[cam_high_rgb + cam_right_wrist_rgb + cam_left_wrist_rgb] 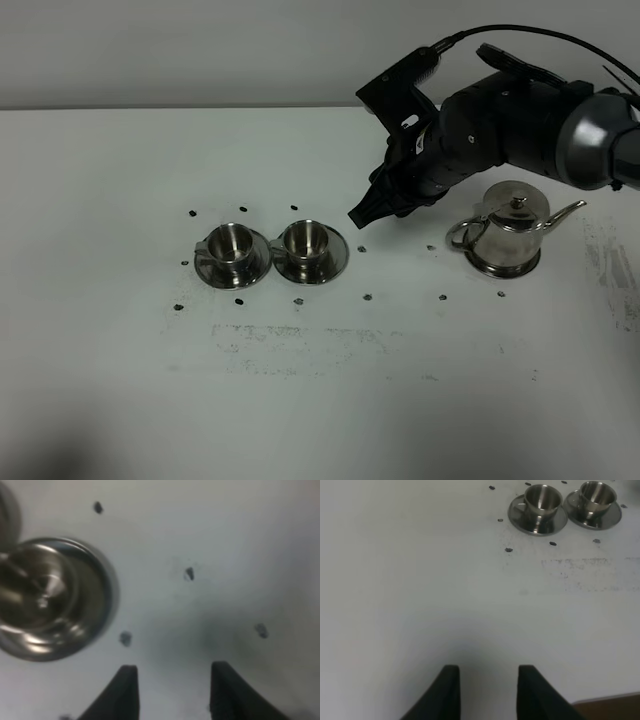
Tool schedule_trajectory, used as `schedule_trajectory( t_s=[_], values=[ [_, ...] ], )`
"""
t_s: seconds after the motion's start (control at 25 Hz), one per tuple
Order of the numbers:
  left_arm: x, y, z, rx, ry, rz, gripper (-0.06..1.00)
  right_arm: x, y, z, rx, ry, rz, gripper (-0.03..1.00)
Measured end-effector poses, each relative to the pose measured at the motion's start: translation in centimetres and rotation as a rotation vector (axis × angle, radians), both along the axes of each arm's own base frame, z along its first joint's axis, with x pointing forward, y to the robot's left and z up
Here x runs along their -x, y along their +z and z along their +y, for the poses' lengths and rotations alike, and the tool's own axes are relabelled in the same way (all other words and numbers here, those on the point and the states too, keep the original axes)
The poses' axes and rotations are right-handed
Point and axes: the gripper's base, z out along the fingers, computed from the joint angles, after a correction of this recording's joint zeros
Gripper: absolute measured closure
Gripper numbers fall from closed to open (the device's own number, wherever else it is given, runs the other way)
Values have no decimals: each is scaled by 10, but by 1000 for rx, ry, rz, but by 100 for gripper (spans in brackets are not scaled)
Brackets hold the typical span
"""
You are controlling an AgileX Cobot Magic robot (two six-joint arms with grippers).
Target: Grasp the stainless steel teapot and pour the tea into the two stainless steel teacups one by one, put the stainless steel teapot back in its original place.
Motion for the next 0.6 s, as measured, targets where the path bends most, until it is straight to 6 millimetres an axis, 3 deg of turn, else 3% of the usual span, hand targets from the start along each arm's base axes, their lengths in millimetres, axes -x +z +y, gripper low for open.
schedule_trajectory(
  t_s=[0.28,0.6],
  values=[
    [0,0,0,0,0,0,66,-13,-31,-20,109,-12,36,61],
    [0,0,0,0,0,0,66,-12,-35,-36,148,-53,98,61]
  ],
)
